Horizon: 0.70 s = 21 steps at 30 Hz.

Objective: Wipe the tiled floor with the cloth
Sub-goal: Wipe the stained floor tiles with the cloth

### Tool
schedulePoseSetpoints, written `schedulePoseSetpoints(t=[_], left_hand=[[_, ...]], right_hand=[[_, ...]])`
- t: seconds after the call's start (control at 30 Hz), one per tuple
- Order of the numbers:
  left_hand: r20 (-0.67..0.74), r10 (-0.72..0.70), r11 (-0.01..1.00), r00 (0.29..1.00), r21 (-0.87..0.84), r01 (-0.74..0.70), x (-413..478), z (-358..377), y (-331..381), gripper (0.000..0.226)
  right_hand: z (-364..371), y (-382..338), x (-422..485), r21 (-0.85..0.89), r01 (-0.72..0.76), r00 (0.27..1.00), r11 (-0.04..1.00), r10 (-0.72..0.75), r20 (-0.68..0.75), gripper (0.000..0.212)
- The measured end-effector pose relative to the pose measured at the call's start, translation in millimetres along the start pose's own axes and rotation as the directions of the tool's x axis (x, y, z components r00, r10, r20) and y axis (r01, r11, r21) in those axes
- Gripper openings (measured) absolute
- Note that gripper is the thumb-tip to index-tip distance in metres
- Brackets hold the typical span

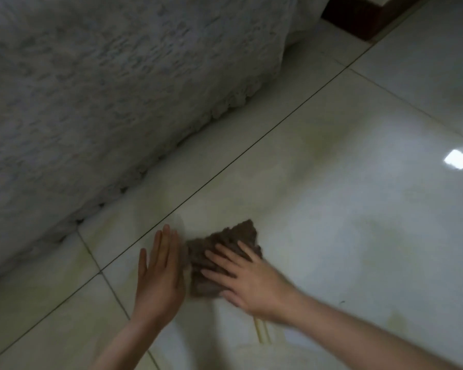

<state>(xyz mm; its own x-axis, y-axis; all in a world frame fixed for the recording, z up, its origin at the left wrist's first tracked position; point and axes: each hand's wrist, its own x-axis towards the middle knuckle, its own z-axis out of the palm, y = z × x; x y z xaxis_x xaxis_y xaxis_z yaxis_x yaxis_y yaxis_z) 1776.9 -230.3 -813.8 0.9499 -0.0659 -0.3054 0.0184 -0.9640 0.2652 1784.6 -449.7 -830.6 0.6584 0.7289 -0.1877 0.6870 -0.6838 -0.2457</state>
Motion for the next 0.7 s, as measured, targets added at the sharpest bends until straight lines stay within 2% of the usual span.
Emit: schedulePoseSetpoints(t=[0.07,0.1,0.2,0.23,0.3,0.37,0.4,0.47,0.57,0.63,0.7], left_hand=[[0.003,-0.058,0.998,0.998,0.025,0.058,-7,-1,-27,0.069],[0.001,-0.095,0.995,0.995,0.036,0.095,-11,-2,-41,0.070],[0.011,-0.193,0.978,0.981,0.083,0.191,-20,-5,-77,0.085],[0.020,-0.220,0.972,0.975,0.091,0.217,-23,-7,-86,0.092],[0.033,-0.273,0.958,0.961,0.101,0.269,-28,-11,-99,0.105],[0.053,-0.317,0.945,0.947,0.096,0.312,-31,-15,-110,0.113],[0.068,-0.328,0.942,0.942,0.102,0.320,-32,-16,-116,0.112],[0.086,-0.314,0.946,0.946,0.119,0.303,-33,-13,-127,0.100],[0.144,-0.268,0.963,0.953,0.056,0.262,-31,-8,-140,0.093],[0.166,-0.233,0.972,0.958,0.003,0.236,-30,-5,-145,0.094],[0.168,-0.204,0.977,0.965,-0.023,0.211,-31,-2,-148,0.093]], right_hand=[[-8,40,-3,-0.079,0.155,0.988,0.985,-0.153,0.025,0.046],[-14,62,2,-0.090,0.139,0.990,0.986,-0.139,0.000,0.045],[-35,110,36,-0.038,-0.137,0.990,0.990,0.138,0.008,0.054],[-39,113,55,-0.004,-0.284,0.959,0.959,0.284,0.025,0.056],[-41,100,101,0.061,-0.552,0.833,0.831,0.547,0.080,0.060],[-39,67,146,0.119,-0.682,0.731,0.721,0.673,0.113,0.066],[-36,46,164,0.133,-0.680,0.733,0.721,0.672,0.108,0.067],[-25,0,182,0.123,-0.571,0.821,0.811,0.567,0.075,0.064],[-5,-64,165,0.066,-0.217,0.975,0.974,0.213,0.059,0.058],[5,-88,140,0.004,0.051,0.996,0.999,-0.051,0.079,0.056],[4,-80,133,-0.025,0.249,0.947,0.968,-0.238,0.217,0.057]])
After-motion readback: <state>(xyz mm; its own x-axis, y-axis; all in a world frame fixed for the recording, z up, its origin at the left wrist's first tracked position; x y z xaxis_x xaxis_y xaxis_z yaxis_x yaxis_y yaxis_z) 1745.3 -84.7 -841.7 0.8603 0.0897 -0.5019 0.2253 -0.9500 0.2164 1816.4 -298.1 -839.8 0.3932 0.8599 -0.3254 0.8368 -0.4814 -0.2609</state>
